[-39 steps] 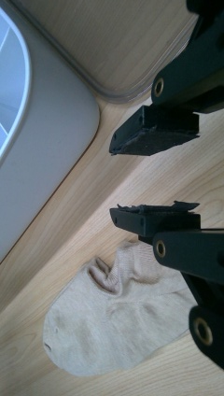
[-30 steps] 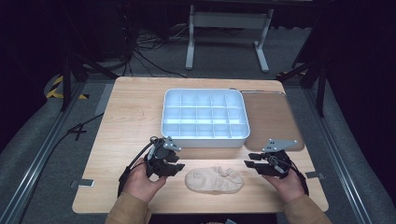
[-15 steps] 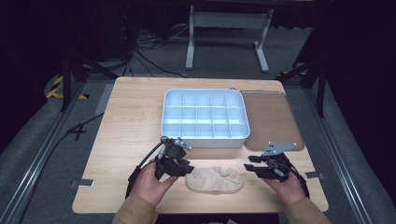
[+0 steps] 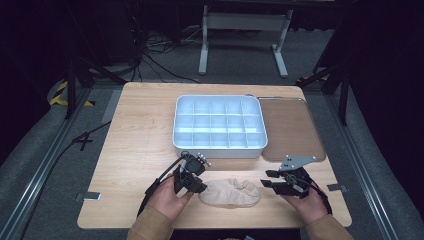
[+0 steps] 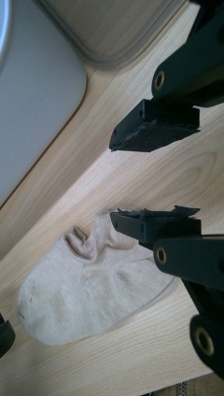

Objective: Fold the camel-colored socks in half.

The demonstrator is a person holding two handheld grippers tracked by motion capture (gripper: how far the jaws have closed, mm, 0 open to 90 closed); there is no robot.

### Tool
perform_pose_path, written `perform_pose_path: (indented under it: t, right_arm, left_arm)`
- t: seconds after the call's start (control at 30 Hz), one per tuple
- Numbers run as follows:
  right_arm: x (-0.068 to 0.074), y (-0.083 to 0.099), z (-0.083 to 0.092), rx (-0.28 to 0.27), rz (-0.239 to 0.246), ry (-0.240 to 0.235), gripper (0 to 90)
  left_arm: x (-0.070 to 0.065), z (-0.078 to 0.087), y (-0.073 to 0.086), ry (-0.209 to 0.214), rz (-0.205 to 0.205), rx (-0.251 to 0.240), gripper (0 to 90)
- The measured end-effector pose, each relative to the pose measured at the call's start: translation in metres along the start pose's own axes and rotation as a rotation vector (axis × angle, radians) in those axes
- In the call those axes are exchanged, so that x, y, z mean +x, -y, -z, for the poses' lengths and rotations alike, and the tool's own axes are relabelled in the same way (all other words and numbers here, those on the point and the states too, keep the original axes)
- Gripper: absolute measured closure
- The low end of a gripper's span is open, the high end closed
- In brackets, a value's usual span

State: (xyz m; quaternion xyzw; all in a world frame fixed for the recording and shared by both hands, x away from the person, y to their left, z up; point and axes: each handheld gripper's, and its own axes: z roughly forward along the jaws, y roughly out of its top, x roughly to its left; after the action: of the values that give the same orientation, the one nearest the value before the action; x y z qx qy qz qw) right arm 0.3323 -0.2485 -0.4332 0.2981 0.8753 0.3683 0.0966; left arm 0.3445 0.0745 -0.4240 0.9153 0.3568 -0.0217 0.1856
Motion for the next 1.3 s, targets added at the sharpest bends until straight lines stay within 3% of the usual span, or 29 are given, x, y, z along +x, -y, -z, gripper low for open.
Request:
perform_pose_path:
  t: [0.17, 0.43, 0.6, 0.73, 0.9, 1.1, 1.3]
  right_arm:
    - [0.002, 0.0, -0.002, 0.015, 0.005, -0.007, 58.5]
    - [0.006, -0.001, -0.005, 0.03, 0.017, -0.016, 57.5]
    - [0.01, -0.001, -0.007, 0.042, 0.031, -0.023, 58.2]
    - [0.015, -0.002, -0.009, 0.063, 0.054, -0.042, 66.1]
    - [0.025, -0.004, -0.013, 0.078, 0.065, -0.1, 71.5]
    - [0.041, -0.007, -0.023, 0.114, 0.097, -0.128, 72.6]
    - [0.048, -0.007, -0.033, 0.135, 0.097, -0.116, 79.1]
  left_arm:
    - [-0.002, -0.006, -0.001, -0.028, 0.002, 0.043, 70.5]
    - [0.0, -0.012, -0.001, -0.045, -0.012, 0.069, 68.8]
    - [-0.002, -0.017, -0.001, -0.03, -0.011, 0.085, 68.5]
    - [-0.002, -0.019, -0.001, -0.02, -0.008, 0.099, 68.3]
    - [-0.001, -0.019, -0.001, -0.012, -0.006, 0.091, 68.6]
    - [-0.001, -0.021, -0.001, 0.04, 0.016, 0.091, 80.9]
    - [-0.004, -0.019, -0.002, 0.04, 0.009, 0.089, 84.2]
